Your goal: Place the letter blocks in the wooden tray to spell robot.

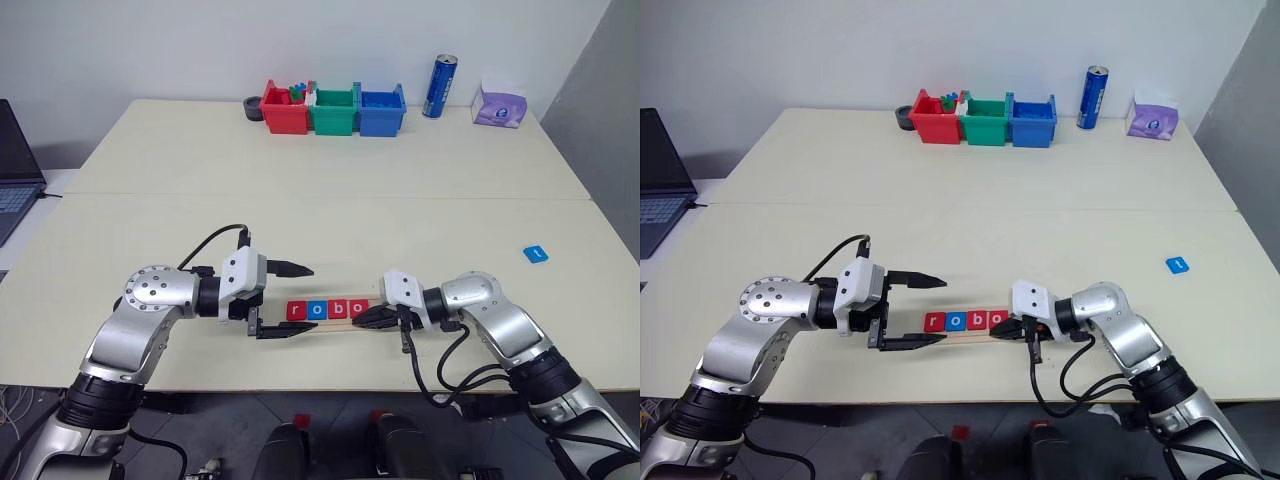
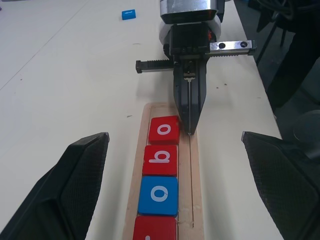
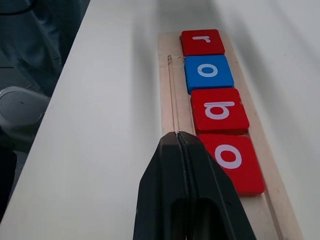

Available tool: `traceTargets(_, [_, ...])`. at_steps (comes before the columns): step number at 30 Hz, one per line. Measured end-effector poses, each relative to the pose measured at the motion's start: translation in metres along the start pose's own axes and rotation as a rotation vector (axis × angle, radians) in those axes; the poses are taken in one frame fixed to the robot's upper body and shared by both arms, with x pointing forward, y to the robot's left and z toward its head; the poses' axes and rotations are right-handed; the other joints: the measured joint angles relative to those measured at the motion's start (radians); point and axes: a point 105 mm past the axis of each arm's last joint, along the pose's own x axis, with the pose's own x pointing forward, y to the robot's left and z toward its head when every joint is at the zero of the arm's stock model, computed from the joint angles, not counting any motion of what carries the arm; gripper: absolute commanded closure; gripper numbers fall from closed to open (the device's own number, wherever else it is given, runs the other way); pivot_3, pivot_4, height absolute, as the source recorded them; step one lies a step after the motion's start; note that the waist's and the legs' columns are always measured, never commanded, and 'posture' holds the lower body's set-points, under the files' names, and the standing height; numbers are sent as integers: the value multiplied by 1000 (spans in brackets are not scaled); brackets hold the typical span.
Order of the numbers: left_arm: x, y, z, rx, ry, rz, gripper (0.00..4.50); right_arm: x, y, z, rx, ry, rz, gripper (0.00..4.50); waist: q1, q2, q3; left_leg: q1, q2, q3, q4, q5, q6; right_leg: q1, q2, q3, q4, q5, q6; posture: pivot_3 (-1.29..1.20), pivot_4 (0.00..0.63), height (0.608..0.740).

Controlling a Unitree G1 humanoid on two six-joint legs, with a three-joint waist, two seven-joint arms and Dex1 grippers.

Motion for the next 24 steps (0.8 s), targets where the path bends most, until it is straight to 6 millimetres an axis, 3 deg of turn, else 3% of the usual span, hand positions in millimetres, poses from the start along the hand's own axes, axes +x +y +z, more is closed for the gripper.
traceTargets(16, [0, 0, 0, 0, 0, 3, 0, -1, -9, 4, 17, -24, -25, 4466, 0, 0, 0, 0, 0, 0, 0, 0, 0, 0, 0, 0, 0, 0, 0, 0, 150, 740])
traceTargets(20, [0, 1, 1, 0, -1, 6, 0, -16, -11, 18, 41, -71, -36, 4466, 0, 0, 0, 0, 0, -1, 0, 0, 0, 0, 0, 0, 0, 0, 0, 0, 150, 740])
traceTargets(24, [8, 4, 10, 14, -29, 19, 0, -45, -29, 28, 124, -109, -191, 4306, 2, 0, 0, -1, 0, -1, 0, 0, 0, 0, -1, 0, 0, 0, 0, 0, 150, 740])
